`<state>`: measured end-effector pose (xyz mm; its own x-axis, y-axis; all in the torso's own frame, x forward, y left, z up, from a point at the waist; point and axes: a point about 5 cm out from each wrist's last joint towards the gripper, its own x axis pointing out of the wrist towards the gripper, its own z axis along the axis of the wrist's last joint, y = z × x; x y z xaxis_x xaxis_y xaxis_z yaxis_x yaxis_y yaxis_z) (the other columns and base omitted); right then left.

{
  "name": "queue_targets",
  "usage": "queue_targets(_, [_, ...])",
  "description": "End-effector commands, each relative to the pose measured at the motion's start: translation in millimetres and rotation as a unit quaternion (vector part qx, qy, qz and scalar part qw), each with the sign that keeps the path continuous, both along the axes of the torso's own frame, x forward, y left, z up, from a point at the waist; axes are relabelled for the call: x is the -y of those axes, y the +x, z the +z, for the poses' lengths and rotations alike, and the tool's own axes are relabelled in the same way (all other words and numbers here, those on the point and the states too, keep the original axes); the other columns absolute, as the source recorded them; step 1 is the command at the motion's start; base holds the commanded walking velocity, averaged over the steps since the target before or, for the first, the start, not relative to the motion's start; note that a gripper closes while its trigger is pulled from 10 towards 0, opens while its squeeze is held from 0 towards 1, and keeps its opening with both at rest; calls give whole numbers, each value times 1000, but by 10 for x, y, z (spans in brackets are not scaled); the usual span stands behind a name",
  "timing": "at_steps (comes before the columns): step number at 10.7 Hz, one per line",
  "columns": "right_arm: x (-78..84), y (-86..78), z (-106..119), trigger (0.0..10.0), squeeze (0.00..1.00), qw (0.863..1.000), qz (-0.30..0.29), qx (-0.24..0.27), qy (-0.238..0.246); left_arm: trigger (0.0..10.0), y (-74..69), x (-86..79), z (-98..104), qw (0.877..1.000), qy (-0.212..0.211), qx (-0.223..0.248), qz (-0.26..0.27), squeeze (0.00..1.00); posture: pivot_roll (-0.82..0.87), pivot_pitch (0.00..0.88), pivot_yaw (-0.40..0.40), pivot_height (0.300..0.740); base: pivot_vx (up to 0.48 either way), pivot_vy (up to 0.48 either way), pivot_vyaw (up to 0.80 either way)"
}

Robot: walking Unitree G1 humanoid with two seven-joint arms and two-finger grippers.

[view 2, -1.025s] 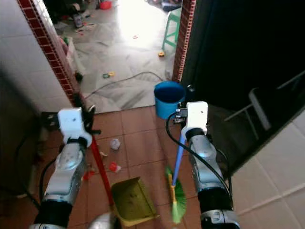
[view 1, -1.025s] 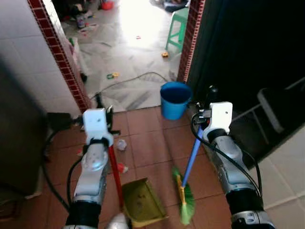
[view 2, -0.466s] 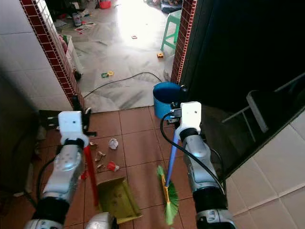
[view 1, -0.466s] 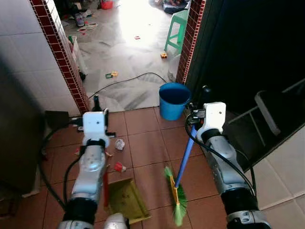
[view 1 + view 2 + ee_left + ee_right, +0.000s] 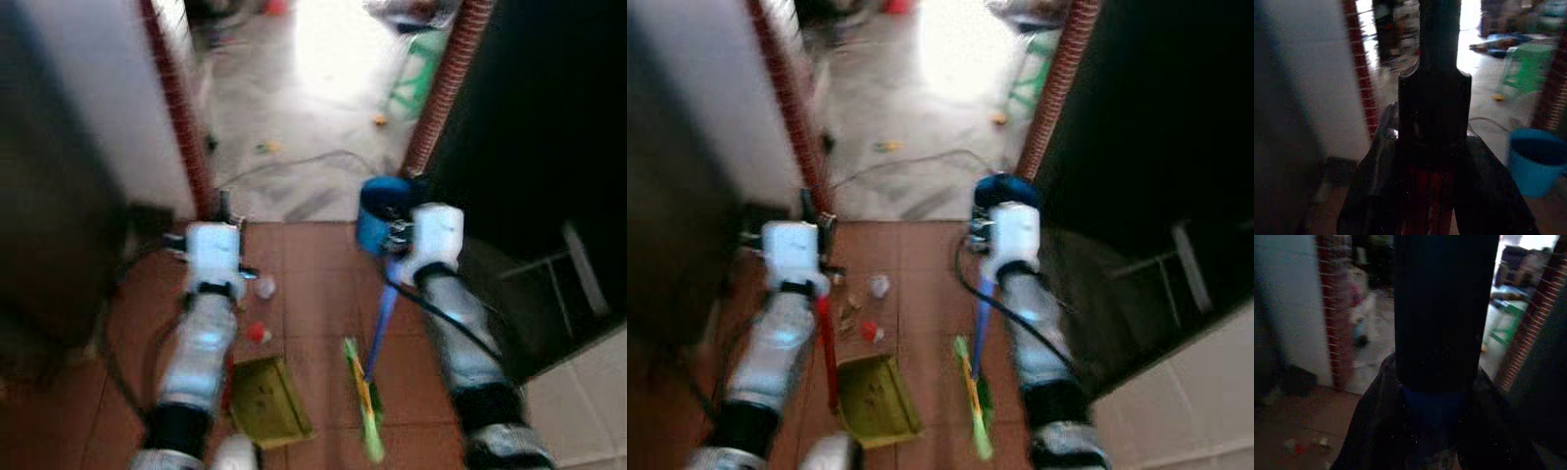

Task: Sweep floor

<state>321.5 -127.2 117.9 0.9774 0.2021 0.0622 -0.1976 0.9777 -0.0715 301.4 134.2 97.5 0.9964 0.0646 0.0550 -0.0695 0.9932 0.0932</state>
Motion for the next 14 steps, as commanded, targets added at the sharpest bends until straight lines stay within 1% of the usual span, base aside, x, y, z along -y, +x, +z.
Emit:
queue_targets(1, [81,16,104,10000,0,1000,-10,24,3,10000,23,64,159,999,0,30,-14,0,45,33,-39,740,0,0,706])
queue_targets(3, [157,2,74,10000,0,999,-24,21,2,10000,8,41,171,999,1,27,-19,0,49,40,-31,740,0,0,706])
queue_targets(4, [167,-10,56,10000,0,999,-31,20,5,10000,-1,1,168,1000,4,24,-18,0,48,37,-19,740,0,0,712])
queue_targets(5, [150,-8,104,10000,0,999,-30,33,23,10000,8,-28,169,1000,5,21,-19,0,43,40,-11,740,0,0,0])
queue_targets(6, [146,-3,110,10000,0,999,-30,31,24,10000,12,-31,173,1000,5,21,-19,0,43,40,-10,740,0,0,0])
queue_targets(9, [187,8,104,10000,0,998,-46,29,19,10000,44,12,198,999,1,15,-36,0,41,42,-7,740,0,480,0])
queue_targets(11, [200,10,119,10000,0,998,-51,33,19,10000,50,9,210,999,11,20,-42,0,37,41,-8,740,0,480,0])
queue_targets(14, [256,15,153,10000,0,997,-70,43,8,10000,78,-2,241,999,16,32,-36,0,32,39,-15,740,0,480,0])
